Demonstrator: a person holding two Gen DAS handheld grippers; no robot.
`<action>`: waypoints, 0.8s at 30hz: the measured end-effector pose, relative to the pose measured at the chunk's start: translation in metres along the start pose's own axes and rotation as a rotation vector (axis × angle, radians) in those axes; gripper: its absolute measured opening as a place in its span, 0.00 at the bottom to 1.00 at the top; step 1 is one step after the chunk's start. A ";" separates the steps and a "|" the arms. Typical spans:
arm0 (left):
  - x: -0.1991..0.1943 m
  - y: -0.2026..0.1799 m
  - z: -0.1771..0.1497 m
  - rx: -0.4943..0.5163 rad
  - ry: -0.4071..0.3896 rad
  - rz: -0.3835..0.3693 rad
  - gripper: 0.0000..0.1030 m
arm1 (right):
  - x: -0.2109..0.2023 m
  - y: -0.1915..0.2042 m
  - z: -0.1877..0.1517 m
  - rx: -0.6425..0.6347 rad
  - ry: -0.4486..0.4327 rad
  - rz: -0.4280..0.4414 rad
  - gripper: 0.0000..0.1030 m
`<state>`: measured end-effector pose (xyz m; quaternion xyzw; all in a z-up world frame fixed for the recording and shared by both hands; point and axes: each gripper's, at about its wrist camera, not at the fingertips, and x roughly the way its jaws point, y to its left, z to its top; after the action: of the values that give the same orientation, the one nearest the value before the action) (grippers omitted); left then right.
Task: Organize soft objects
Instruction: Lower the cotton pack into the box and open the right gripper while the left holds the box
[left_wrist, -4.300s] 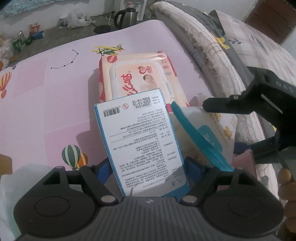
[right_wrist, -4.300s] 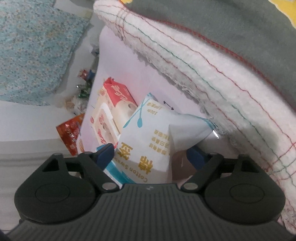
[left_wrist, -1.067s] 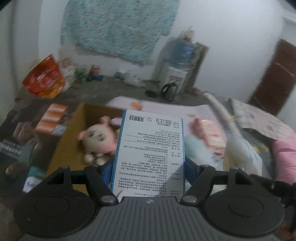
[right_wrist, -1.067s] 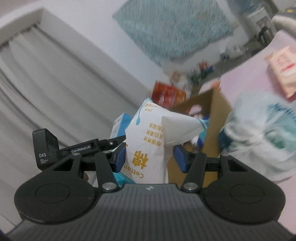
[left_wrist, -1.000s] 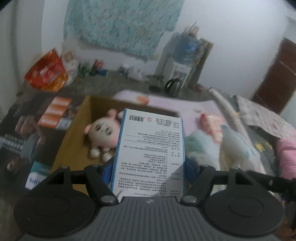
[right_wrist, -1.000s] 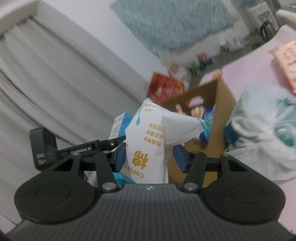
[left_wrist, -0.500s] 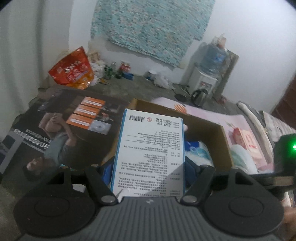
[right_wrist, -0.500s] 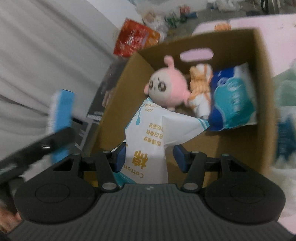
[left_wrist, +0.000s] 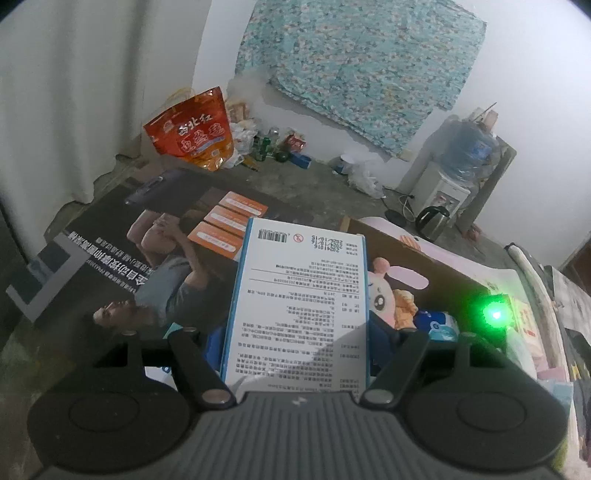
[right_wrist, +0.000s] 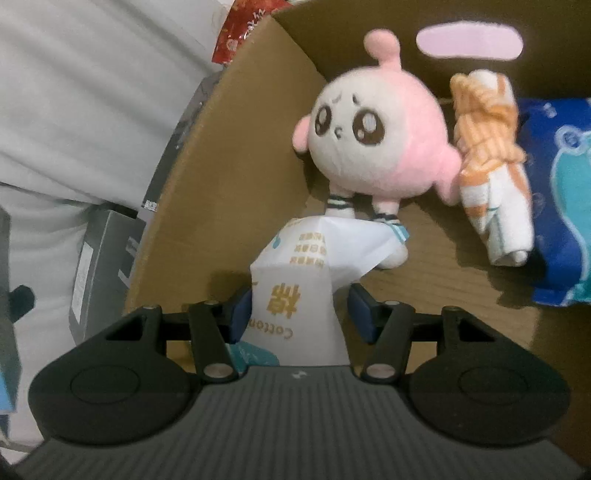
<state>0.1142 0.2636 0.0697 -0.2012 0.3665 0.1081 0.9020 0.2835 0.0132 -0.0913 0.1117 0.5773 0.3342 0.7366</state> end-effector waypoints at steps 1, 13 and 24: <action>-0.001 0.001 -0.001 0.001 0.000 0.001 0.72 | 0.002 -0.001 0.000 -0.006 0.005 0.000 0.54; 0.001 -0.008 -0.005 0.027 0.005 -0.007 0.72 | -0.015 -0.018 0.008 0.040 -0.010 0.067 0.72; -0.001 -0.015 -0.009 0.037 0.014 -0.005 0.72 | -0.004 -0.039 0.001 0.180 0.036 0.095 0.36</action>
<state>0.1131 0.2459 0.0690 -0.1863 0.3742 0.0974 0.9032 0.2978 -0.0184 -0.1097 0.1987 0.6120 0.3174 0.6966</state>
